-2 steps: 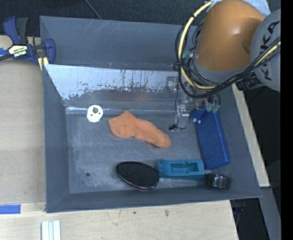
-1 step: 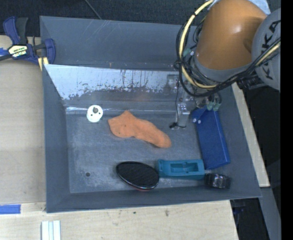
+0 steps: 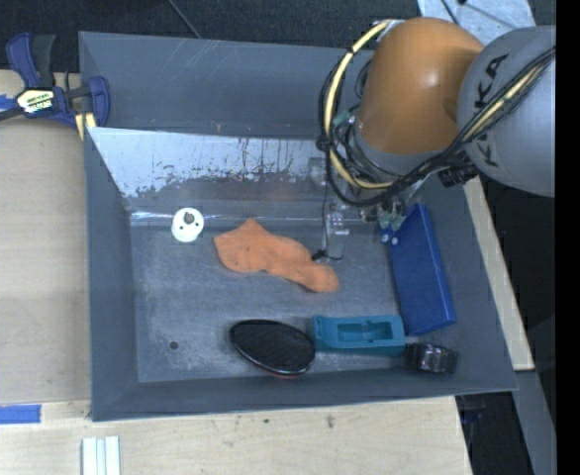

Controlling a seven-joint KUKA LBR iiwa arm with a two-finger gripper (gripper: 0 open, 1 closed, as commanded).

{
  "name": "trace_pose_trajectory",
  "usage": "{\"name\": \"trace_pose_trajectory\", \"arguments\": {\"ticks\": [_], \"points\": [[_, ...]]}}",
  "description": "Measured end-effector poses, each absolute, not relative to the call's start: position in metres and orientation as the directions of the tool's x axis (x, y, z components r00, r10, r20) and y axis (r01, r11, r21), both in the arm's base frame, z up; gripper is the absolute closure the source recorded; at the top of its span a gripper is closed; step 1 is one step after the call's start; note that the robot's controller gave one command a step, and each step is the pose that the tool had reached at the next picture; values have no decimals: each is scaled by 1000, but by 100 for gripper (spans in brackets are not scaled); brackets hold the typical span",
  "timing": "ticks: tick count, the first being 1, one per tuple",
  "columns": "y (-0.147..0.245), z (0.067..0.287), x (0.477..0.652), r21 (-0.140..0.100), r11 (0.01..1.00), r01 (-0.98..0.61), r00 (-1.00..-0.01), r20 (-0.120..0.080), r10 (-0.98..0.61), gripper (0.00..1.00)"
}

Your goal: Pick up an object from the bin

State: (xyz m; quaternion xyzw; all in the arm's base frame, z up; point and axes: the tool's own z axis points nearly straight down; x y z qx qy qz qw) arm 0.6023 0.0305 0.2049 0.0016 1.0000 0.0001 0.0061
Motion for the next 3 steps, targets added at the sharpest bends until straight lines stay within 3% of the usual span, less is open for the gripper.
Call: {"name": "trace_pose_trajectory", "arguments": {"ticks": [1,2,3], "points": [[35,154,583,1,999,33,-999,-4,33,0],[65,120,571,0,1000,13,-1000,-3,13,0],[59,71,565,1,998,66,-998,-5,66,100]]}}
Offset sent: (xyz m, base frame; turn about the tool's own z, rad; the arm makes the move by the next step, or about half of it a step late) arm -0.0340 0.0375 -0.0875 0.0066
